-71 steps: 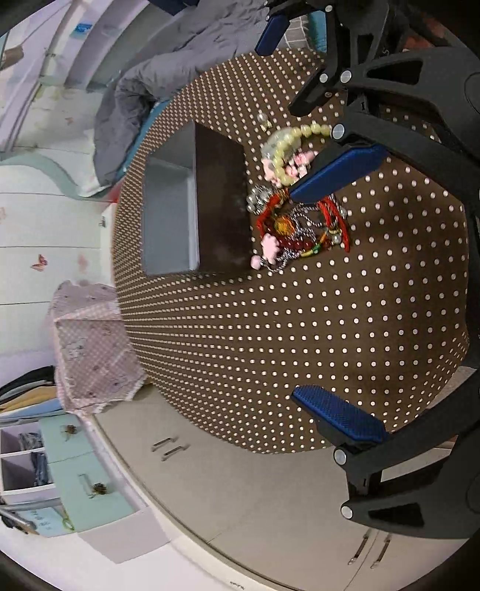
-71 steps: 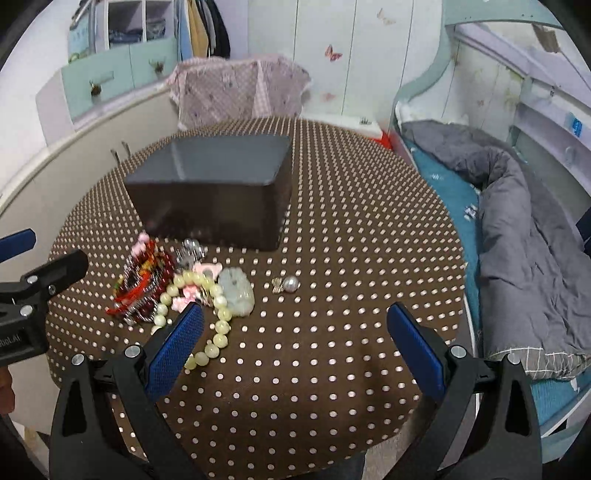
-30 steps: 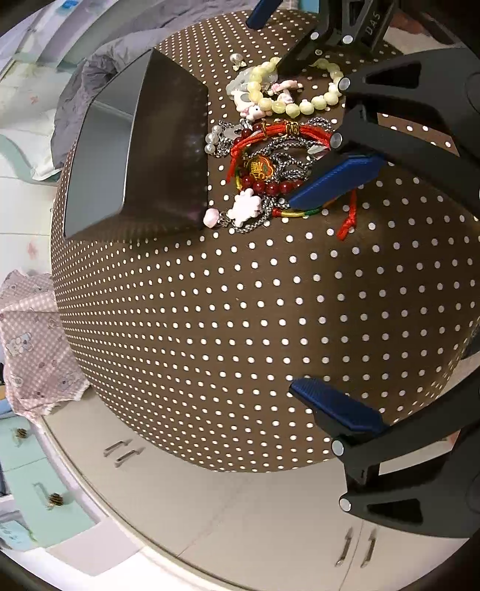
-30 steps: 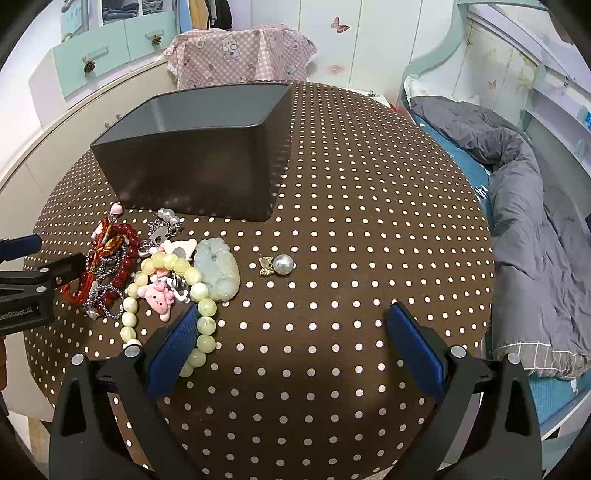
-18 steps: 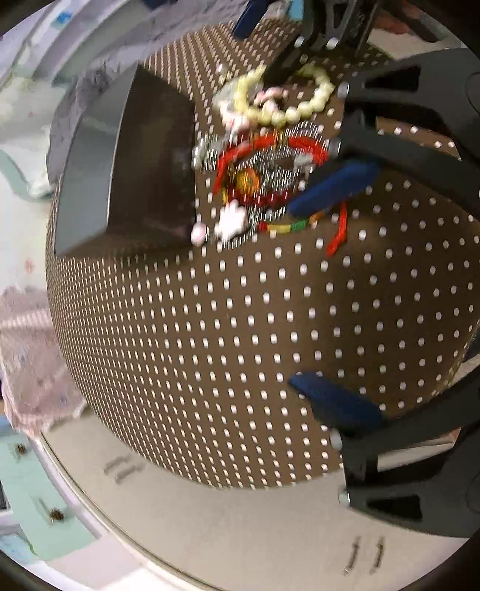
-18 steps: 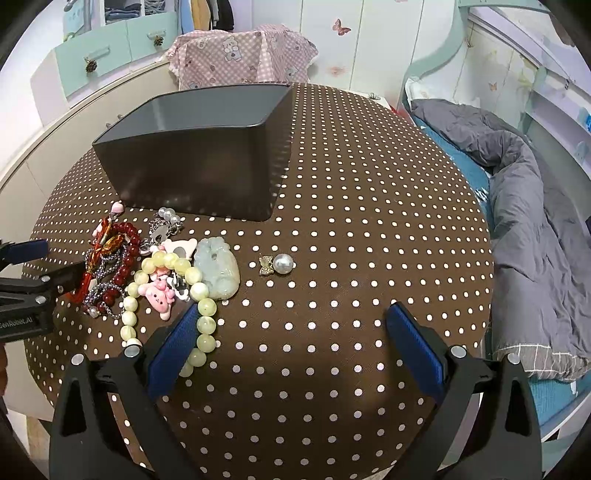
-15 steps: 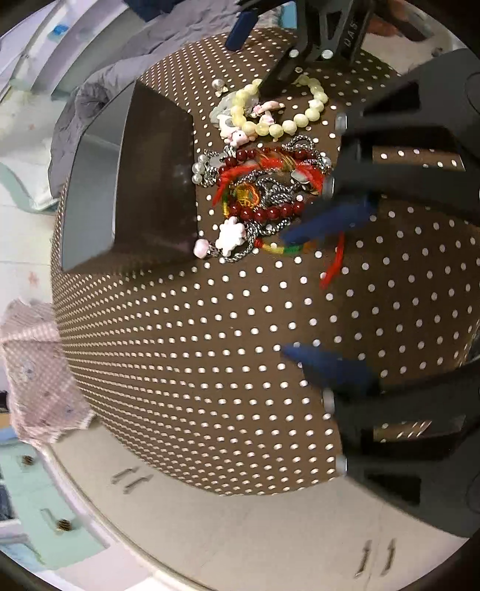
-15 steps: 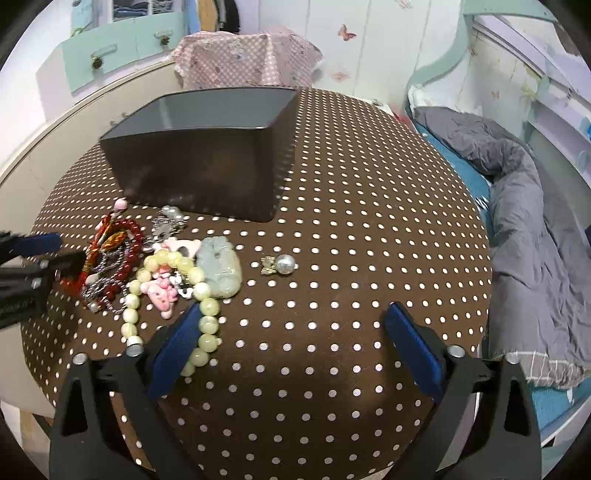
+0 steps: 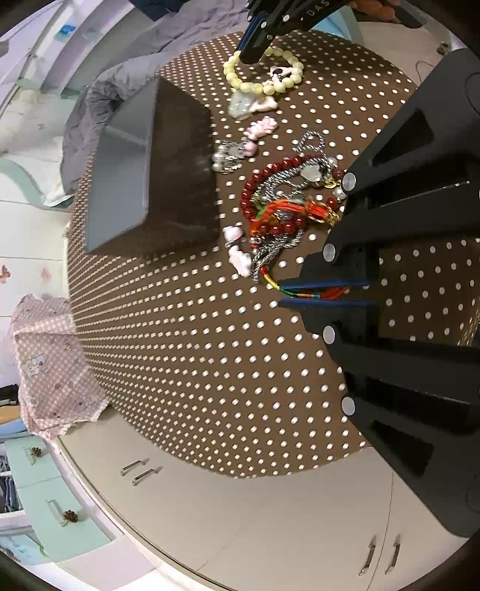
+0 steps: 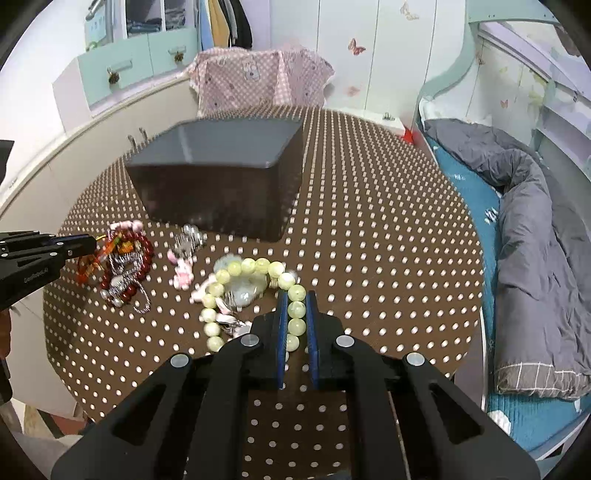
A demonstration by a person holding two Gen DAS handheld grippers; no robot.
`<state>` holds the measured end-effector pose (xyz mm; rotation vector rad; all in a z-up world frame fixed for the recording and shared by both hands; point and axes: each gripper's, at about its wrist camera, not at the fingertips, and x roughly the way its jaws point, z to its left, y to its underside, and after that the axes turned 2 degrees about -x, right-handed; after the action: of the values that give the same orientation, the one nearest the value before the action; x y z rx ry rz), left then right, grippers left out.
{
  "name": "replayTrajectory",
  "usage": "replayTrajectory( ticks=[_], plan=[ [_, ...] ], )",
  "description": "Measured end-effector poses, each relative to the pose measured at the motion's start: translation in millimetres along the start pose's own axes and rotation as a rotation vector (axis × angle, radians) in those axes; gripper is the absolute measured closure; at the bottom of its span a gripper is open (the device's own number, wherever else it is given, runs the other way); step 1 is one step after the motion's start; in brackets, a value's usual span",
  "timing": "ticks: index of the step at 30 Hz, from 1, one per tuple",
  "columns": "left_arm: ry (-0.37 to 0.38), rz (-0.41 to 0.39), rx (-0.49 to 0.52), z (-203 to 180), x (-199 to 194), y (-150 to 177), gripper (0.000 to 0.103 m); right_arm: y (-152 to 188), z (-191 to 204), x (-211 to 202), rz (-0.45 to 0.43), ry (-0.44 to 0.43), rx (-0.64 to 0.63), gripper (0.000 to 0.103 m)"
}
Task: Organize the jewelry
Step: 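Grasp the multicolour cord bracelet with left tool while right tool grasps pale green bead bracelet, then carry both bracelets over the metal tin and lower them inside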
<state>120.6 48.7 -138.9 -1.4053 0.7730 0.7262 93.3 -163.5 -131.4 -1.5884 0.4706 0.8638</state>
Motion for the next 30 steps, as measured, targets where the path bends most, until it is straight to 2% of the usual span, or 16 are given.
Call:
replayTrajectory(
  ticks=[10,15,17,19,20,22,25,27,28,29,30],
  plan=[
    [0.005,-0.124,0.012,2.0,-27.7,-21.3,0.100,-16.6,-2.8,-25.2,-0.088,-0.013,-0.031,0.095],
    [0.049,-0.095,-0.002,1.3,-23.8,-17.2,0.099,-21.9,-2.8,-30.6,-0.103,-0.009,-0.034,0.095],
    [0.030,-0.037,0.008,1.8,-12.6,-9.5,0.095,-21.4,-4.0,-28.3,-0.095,-0.001,-0.030,0.095],
    [0.003,0.019,-0.007,3.5,-0.6,-2.2,0.054,-19.9,-4.3,-23.6,-0.078,0.001,-0.025,0.095],
    [-0.001,0.024,-0.024,5.6,1.6,0.4,0.027,-18.9,-5.1,-20.5,-0.067,-0.002,-0.022,0.095],
    [0.021,0.006,-0.053,9.6,2.2,5.0,0.027,-16.4,-3.4,-18.8,-0.057,-0.001,-0.024,0.095],
    [0.015,0.027,-0.058,10.4,10.3,6.7,0.027,-14.9,-2.0,-17.2,-0.048,-0.008,-0.027,0.095],
    [-0.004,0.049,-0.033,6.8,19.6,8.9,0.037,-13.4,-1.3,-16.4,-0.045,-0.006,-0.031,0.095],
    [-0.002,0.027,-0.012,5.4,17.9,10.0,0.044,-13.6,-1.0,-15.8,-0.044,-0.005,-0.032,0.095],
    [0.022,0.023,0.019,2.3,15.6,10.3,0.062,-14.1,-1.3,-15.9,-0.043,-0.005,-0.032,0.095],
    [0.040,0.023,0.037,0.2,13.8,8.9,0.086,-14.2,-1.1,-16.0,-0.042,-0.005,-0.033,0.095]
  ],
)
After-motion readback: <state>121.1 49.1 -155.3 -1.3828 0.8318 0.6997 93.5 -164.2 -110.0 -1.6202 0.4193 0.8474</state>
